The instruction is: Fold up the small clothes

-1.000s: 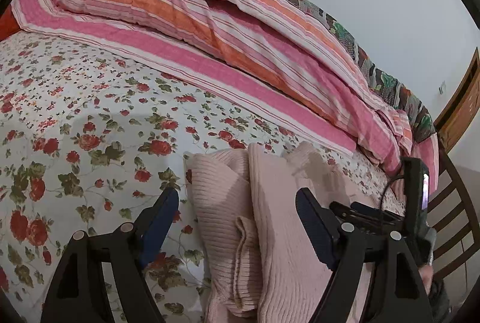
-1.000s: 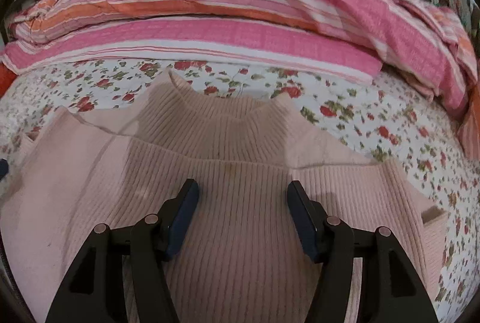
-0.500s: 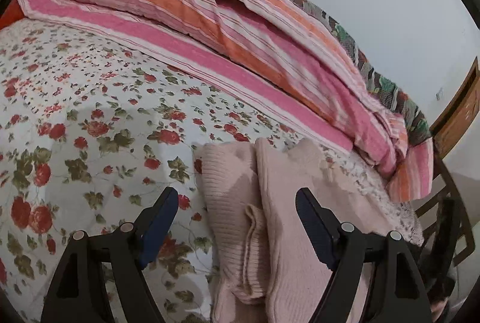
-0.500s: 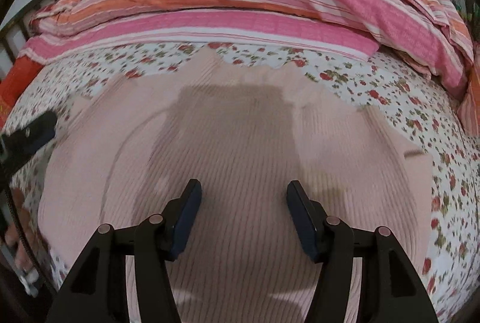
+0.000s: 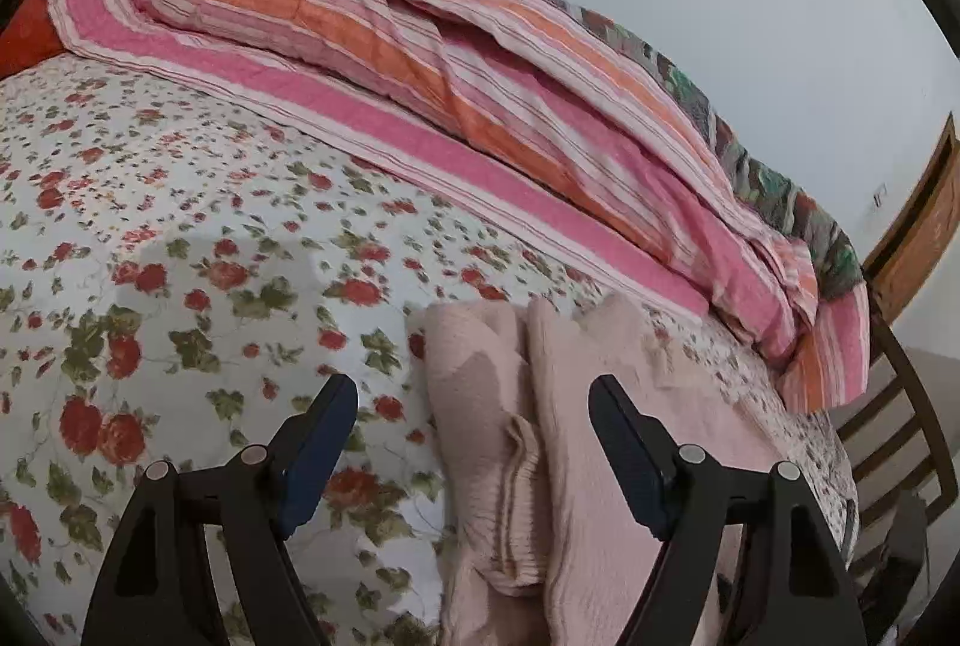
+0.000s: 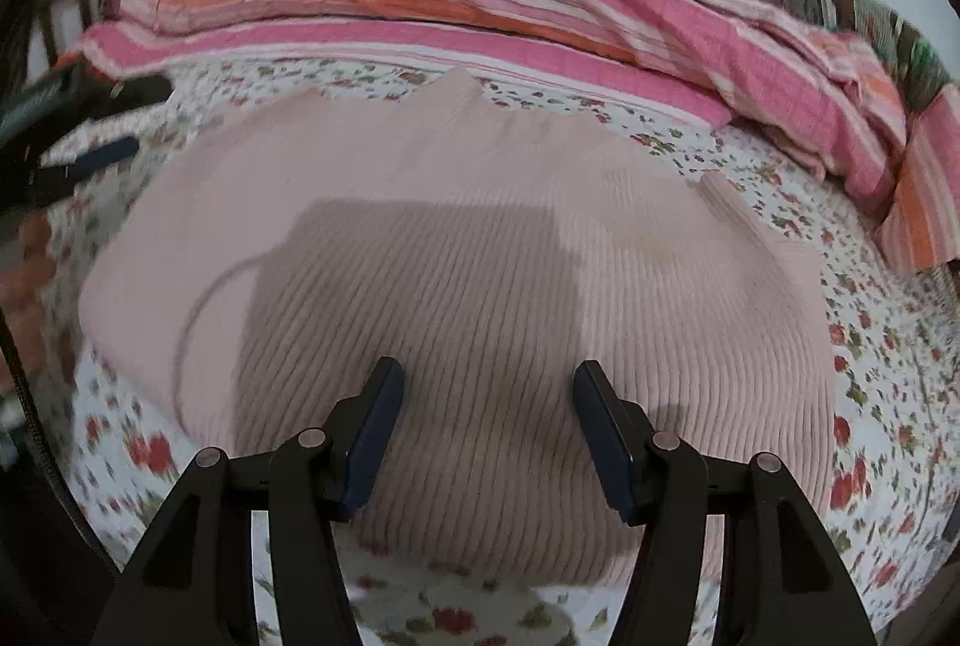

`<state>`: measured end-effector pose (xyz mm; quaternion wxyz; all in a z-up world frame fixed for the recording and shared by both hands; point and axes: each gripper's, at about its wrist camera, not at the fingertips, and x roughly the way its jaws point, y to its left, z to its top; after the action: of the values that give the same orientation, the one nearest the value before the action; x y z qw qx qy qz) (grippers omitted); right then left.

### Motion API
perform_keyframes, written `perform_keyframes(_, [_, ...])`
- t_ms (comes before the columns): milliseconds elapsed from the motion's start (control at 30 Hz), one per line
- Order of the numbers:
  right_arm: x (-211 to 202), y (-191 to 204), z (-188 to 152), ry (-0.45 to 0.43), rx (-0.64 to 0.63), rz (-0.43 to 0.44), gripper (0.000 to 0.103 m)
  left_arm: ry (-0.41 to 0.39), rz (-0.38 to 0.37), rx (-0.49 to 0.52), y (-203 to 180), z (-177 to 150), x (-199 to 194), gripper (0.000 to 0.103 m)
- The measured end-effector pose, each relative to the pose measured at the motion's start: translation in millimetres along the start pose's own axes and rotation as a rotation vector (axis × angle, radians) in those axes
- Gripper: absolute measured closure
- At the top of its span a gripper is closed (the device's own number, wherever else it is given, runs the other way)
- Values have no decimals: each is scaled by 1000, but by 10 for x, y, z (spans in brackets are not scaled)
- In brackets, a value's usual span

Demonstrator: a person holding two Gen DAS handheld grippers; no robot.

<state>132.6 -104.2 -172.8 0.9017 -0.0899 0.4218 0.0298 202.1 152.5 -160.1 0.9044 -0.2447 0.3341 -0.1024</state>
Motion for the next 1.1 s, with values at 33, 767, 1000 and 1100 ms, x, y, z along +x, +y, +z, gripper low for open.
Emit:
perform_keyframes(33, [-9,17,-61,-9,-4,-4,44,-9,-8,8,-16,-16,-18,26])
perform_keyframes(767, [-623,-544,-315,-257,37,134,44,167,-83,120,-61,-509,54,26])
perform_keyframes(1000, [-477,-1328,-22,-281,227,88,44,196,-114,92,-172,-443,313,38])
perform_keyframes(1100, [-413,-1700,62,-315,294,35,44,195,-124,69,-161,-425,366,42])
